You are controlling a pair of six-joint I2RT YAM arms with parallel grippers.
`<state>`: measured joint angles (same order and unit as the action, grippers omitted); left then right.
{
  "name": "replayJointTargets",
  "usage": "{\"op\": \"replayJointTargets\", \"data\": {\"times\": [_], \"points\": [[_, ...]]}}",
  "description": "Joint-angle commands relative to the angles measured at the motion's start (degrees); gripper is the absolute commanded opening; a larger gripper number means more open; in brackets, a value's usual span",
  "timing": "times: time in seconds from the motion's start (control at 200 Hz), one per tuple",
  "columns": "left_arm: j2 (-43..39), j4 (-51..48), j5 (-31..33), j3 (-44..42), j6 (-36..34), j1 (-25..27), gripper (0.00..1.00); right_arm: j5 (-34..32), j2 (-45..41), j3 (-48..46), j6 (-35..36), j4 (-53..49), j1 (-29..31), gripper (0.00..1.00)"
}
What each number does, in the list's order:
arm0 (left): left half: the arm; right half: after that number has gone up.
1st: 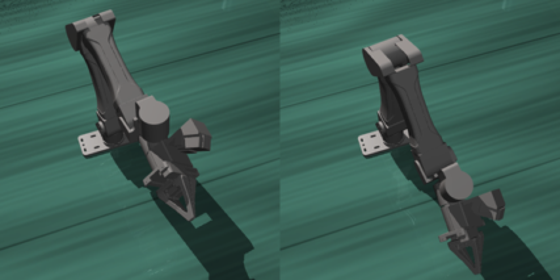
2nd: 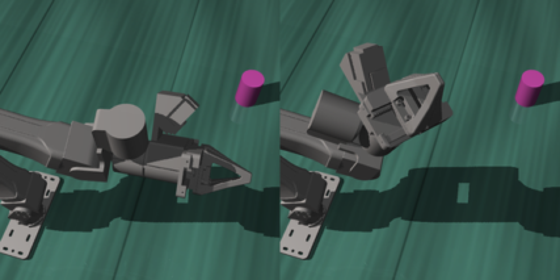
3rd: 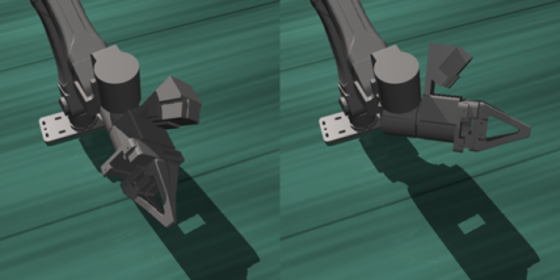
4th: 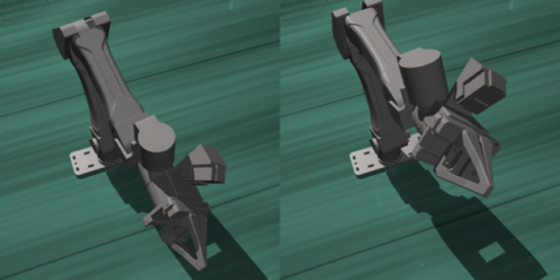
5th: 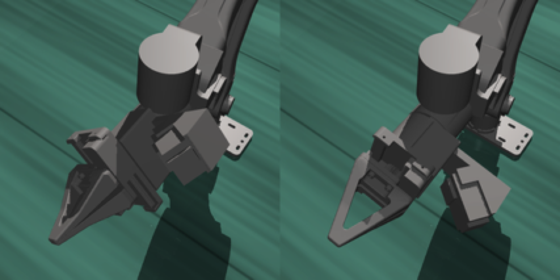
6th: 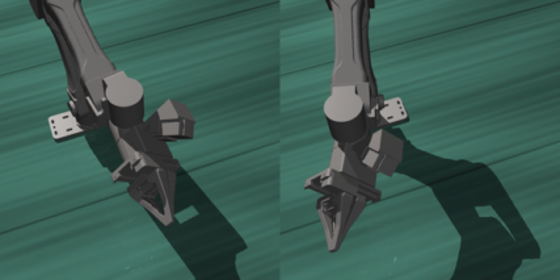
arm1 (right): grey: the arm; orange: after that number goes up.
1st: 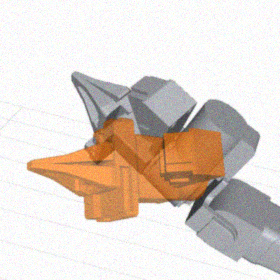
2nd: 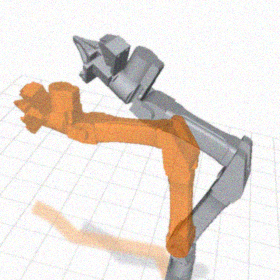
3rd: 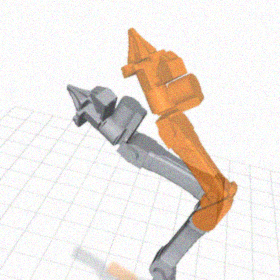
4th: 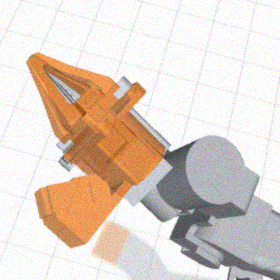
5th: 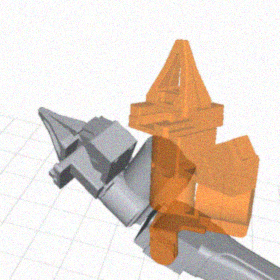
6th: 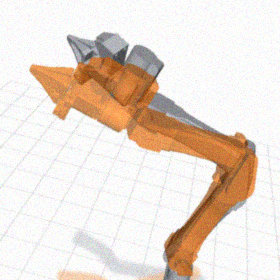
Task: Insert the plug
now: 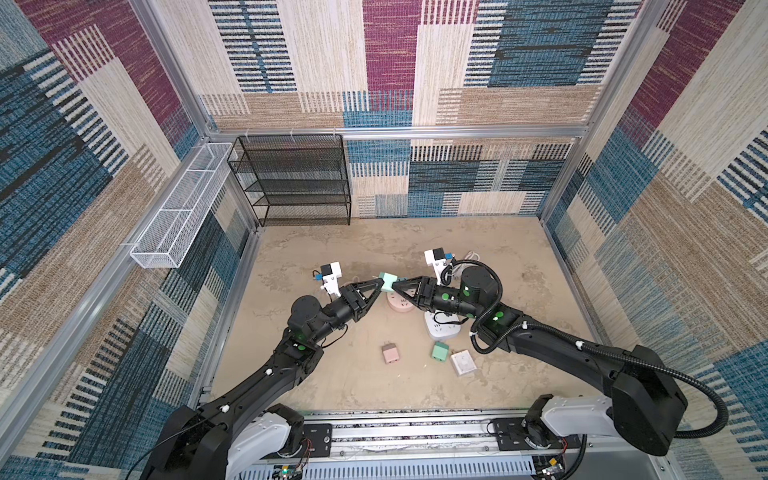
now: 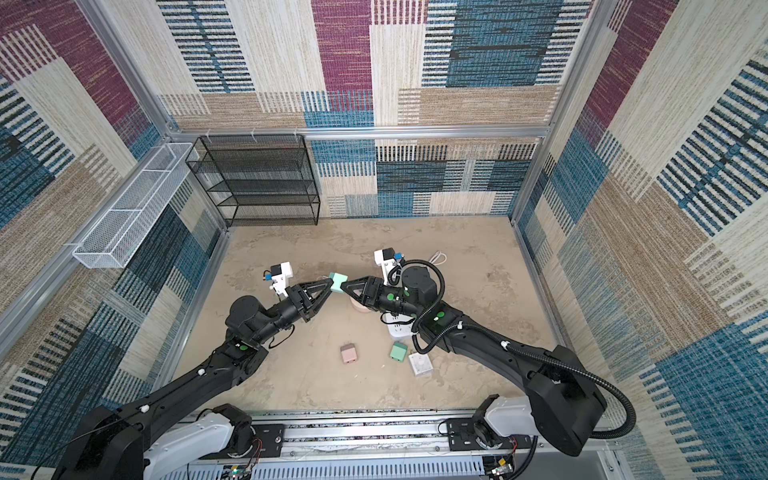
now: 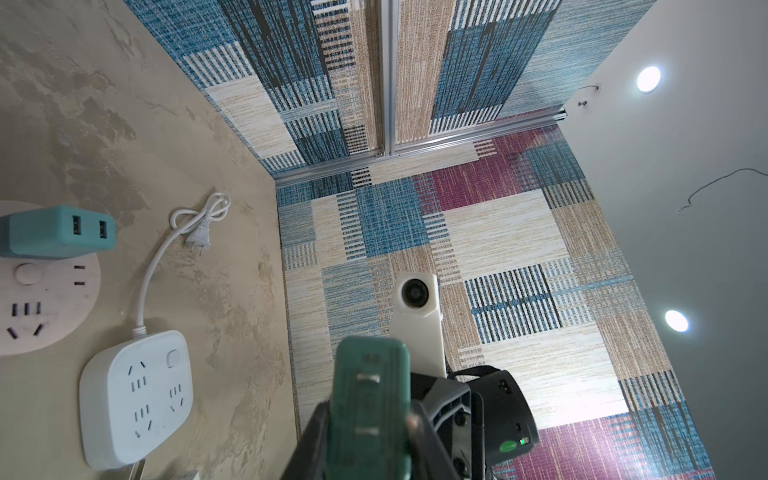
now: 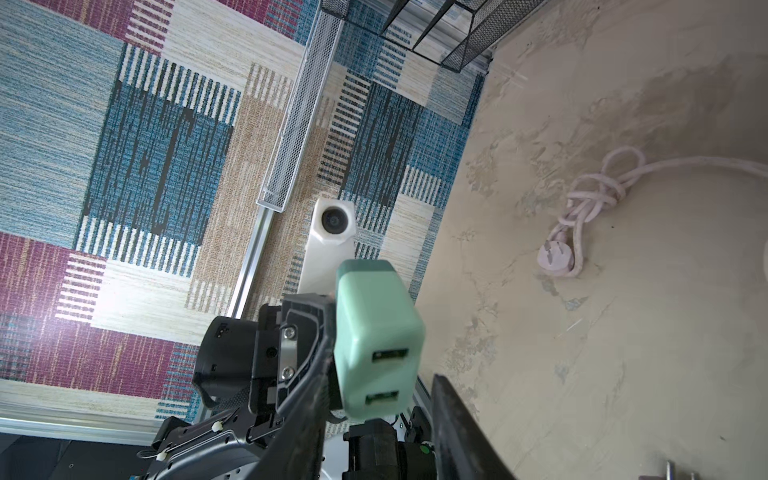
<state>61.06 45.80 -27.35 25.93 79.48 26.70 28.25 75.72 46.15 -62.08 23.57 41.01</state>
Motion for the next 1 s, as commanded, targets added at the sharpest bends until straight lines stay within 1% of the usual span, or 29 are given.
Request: {"op": "replayJointTargets", "data": {"times": [0.0,0.135,0.22,0.336,0.486,0.591,0.751,0.891,0.936,0.977,0.997], "points": [[0.35,3.86,-0.05,0.26,0.67,0.28,0.00,1.75,0.55,0.73,-1.50,4.24,-0.05,0.43],[0.81,5.21,0.20,-0.30,1.22,0.68,0.00,2.51,1.39,0.58,-2.13,6.71,-0.04,0.42],[1.05,6.53,0.68,-0.92,1.85,0.88,0.00,2.99,1.90,0.46,-2.84,8.09,-0.06,0.37],[1.08,6.72,0.93,-1.06,1.88,1.07,0.00,2.78,2.40,0.51,-3.33,9.36,-0.17,0.34],[2.27,8.21,0.50,-1.15,2.38,1.51,0.00,2.82,3.05,0.86,-3.12,10.91,-0.21,0.33],[3.13,9.05,0.32,-1.40,2.90,1.73,0.00,2.87,3.64,0.88,-3.23,11.60,-0.32,0.25],[3.32,7.89,0.60,-2.09,2.88,1.86,0.00,3.19,4.14,1.21,-2.53,10.96,-0.76,0.00],[3.02,5.70,0.68,-1.94,2.11,1.76,0.00,3.20,4.45,1.66,-1.22,8.21,-0.94,0.00],[2.89,5.02,0.70,-1.79,1.71,1.77,0.09,3.12,4.65,1.66,-0.90,7.37,-0.98,0.00],[2.62,4.44,0.85,-1.68,1.32,1.77,0.13,3.12,4.74,1.83,-0.53,6.50,-1.02,0.00],[2.51,4.14,0.95,-1.59,1.21,1.78,0.18,3.01,4.75,1.90,-0.33,6.09,-1.02,0.00]]}}
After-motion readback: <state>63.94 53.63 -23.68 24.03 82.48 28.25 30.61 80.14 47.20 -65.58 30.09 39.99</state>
